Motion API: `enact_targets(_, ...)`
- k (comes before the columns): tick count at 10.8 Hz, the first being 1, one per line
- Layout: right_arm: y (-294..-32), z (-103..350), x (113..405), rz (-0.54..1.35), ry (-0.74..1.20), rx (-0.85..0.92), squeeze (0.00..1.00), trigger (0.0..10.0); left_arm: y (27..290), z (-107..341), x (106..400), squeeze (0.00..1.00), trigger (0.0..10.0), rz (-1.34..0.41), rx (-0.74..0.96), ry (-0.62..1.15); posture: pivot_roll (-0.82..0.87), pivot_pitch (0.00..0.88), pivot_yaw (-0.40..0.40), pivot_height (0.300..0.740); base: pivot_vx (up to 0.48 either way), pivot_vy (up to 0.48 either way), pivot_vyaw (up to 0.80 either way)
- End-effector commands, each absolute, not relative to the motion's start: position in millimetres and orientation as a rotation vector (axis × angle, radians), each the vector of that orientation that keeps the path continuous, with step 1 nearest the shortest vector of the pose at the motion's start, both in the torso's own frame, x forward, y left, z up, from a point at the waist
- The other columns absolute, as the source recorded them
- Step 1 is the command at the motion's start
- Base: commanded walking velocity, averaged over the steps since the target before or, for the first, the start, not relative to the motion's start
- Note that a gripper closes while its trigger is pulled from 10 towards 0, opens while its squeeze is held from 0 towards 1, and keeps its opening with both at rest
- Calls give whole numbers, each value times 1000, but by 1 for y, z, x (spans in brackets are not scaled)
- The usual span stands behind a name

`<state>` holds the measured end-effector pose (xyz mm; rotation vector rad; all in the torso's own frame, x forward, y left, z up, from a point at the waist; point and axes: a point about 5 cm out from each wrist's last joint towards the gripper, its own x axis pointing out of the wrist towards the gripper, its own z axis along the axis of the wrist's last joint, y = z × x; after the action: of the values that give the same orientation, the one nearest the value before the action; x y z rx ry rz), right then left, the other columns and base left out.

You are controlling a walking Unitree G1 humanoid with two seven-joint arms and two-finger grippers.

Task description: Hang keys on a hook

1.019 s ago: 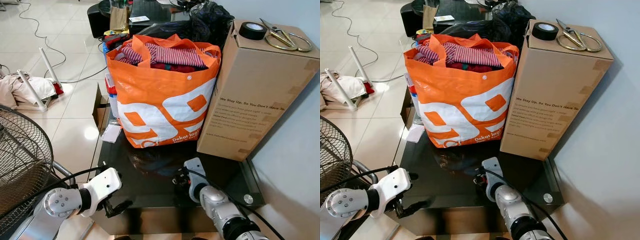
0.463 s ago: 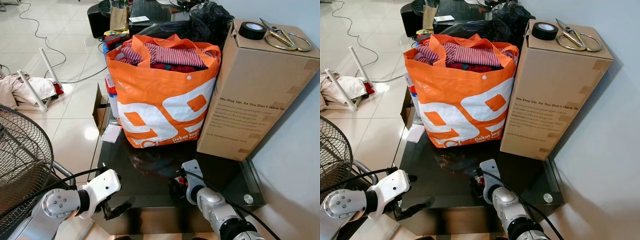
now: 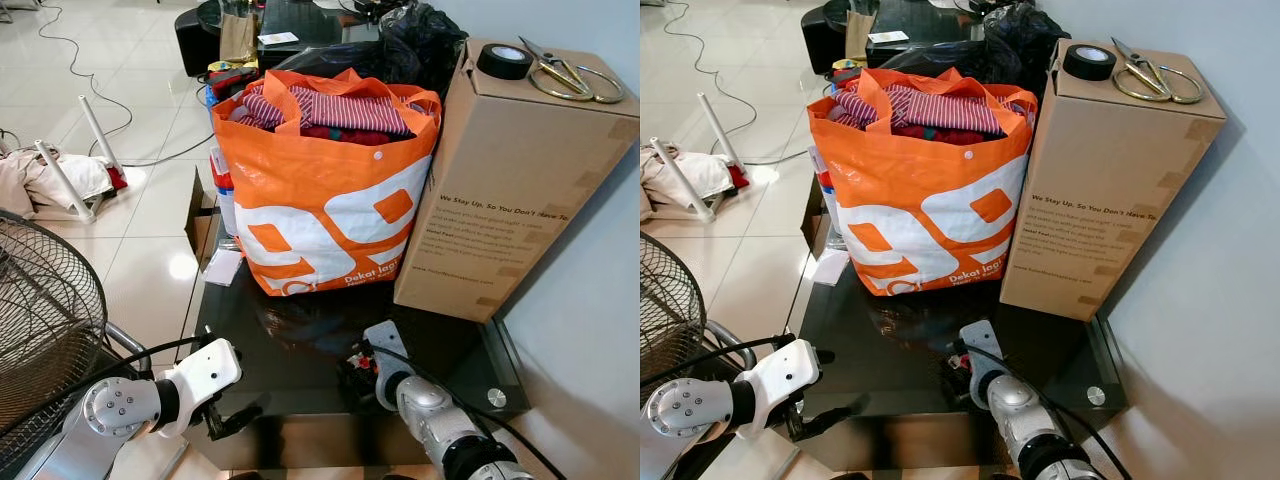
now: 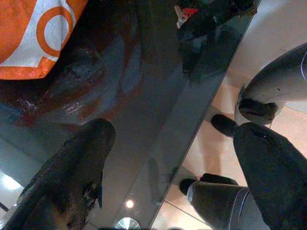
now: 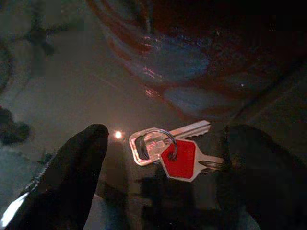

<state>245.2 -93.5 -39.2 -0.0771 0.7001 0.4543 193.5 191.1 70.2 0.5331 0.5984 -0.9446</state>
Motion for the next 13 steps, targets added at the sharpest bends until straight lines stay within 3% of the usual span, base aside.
enact_targets(1, -94, -39, 246, 456, 702, -96, 0, 7333, 192, 75, 195, 4, 10000, -946, 551, 591, 2, 0, 13, 740, 0, 0, 0)
enact_targets(2, -94, -40, 245, 449, 706, -99, 0, 0, 193, 75, 195, 4, 10000, -946, 553, 591, 2, 0, 14, 740, 0, 0, 0)
enact_targets(13, -97, -45, 239, 453, 725, -105, 0, 0, 191, 74, 196, 4, 10000, -952, 560, 586, 0, 0, 14, 740, 0, 0, 0)
